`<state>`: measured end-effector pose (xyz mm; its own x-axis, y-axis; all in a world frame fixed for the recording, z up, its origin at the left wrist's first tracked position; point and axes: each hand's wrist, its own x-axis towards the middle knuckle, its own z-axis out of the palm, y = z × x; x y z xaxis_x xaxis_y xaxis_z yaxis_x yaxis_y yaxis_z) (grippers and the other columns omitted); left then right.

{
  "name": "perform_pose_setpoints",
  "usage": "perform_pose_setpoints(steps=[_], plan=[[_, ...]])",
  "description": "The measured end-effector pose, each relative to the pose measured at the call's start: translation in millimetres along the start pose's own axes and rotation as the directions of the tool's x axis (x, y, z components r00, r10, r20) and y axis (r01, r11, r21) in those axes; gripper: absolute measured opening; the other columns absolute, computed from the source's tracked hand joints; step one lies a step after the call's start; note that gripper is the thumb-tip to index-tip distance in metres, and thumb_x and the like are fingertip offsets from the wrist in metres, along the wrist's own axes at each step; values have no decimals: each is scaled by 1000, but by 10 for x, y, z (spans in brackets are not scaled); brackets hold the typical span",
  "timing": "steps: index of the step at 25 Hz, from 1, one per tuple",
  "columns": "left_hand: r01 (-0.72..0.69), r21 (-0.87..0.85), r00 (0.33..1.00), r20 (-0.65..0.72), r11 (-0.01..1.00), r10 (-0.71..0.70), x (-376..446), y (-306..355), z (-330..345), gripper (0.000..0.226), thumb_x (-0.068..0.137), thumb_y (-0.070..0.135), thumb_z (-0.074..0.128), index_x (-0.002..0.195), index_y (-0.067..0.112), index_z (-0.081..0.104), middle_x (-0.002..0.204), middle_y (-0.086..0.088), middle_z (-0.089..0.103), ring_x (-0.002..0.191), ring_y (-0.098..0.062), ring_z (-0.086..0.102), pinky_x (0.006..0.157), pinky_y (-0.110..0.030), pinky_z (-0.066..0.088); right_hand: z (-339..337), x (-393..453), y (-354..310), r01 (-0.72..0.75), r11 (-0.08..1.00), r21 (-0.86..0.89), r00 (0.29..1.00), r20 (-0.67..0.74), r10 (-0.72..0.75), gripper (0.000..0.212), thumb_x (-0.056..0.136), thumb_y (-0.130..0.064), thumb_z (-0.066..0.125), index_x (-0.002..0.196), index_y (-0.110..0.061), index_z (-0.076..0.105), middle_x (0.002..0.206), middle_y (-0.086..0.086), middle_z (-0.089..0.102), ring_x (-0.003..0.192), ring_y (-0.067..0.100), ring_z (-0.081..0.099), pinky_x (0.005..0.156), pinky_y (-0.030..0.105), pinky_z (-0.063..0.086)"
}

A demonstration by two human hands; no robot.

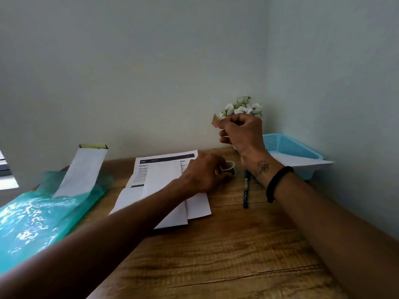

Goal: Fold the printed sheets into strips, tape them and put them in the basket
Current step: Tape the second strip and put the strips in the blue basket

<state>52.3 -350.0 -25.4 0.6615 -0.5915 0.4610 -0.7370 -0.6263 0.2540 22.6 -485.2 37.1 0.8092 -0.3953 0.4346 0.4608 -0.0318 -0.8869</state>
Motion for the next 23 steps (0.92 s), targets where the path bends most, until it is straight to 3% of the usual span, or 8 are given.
perform_pose_setpoints(steps=[7,10,12,14,16,18,20,23], plan=[[57,4,998,24,998,-57,-9,-23,40,31,95,36,72,115,12,74,106,-4,75,89,-14,68,78,-41,62,-10,-4,49,-30,999,-15,1000,10,30,15,83,-18,83,92,-8,76,83,10,77,68,14,71,62,28,63],[98,-42,995,39,994,-97,-41,23,29,38,94,38,73,126,19,68,118,-4,71,97,-13,66,84,-42,62,-27,-14,66,-47,999,-20,999,22,48,20,81,-20,86,93,-6,77,81,9,78,66,13,71,62,29,63],[153,-56,987,-38,987,-155,-142,38,-97,48,95,44,70,138,24,61,126,-5,67,104,-15,63,88,-39,58,-27,-11,64,-60,998,-6,998,34,60,20,81,-17,86,93,-5,77,81,10,78,66,14,72,62,29,63],[279,-33,939,-202,960,-280,-294,-52,-305,56,95,49,69,144,26,54,130,-10,66,111,-24,63,94,-45,56,-8,-20,73,-99,995,10,993,67,98,18,82,-14,84,94,-4,76,82,10,79,67,16,74,63,30,64],[514,-45,827,-239,857,-509,-502,-190,-596,71,92,55,69,152,27,43,141,-16,59,126,-35,57,103,-50,51,54,-103,101,-205,978,23,964,178,198,18,82,-13,84,95,-3,75,86,10,80,74,20,77,67,33,65],[706,-286,647,-110,648,-754,-750,-325,-873,82,91,55,72,158,27,33,152,-16,50,131,-35,53,99,-44,50,184,-255,157,-340,941,-2,886,336,321,27,83,-18,84,100,-1,73,95,14,79,88,26,78,70,33,65],[721,-546,533,45,425,-845,-982,-377,-1069,87,88,52,77,157,21,36,157,-17,44,127,-34,54,85,-38,51,311,-394,230,-440,898,-33,801,437,409,41,84,-29,84,109,2,72,110,19,75,102,33,75,78,38,65],[621,-751,511,170,225,-843,-1222,-418,-1188,58,90,40,77,138,14,57,153,-25,46,125,-37,57,82,-40,56,436,-491,310,-541,836,-94,699,503,509,54,89,-53,72,113,-5,70,125,18,64,113,34,67,93,47,61]])
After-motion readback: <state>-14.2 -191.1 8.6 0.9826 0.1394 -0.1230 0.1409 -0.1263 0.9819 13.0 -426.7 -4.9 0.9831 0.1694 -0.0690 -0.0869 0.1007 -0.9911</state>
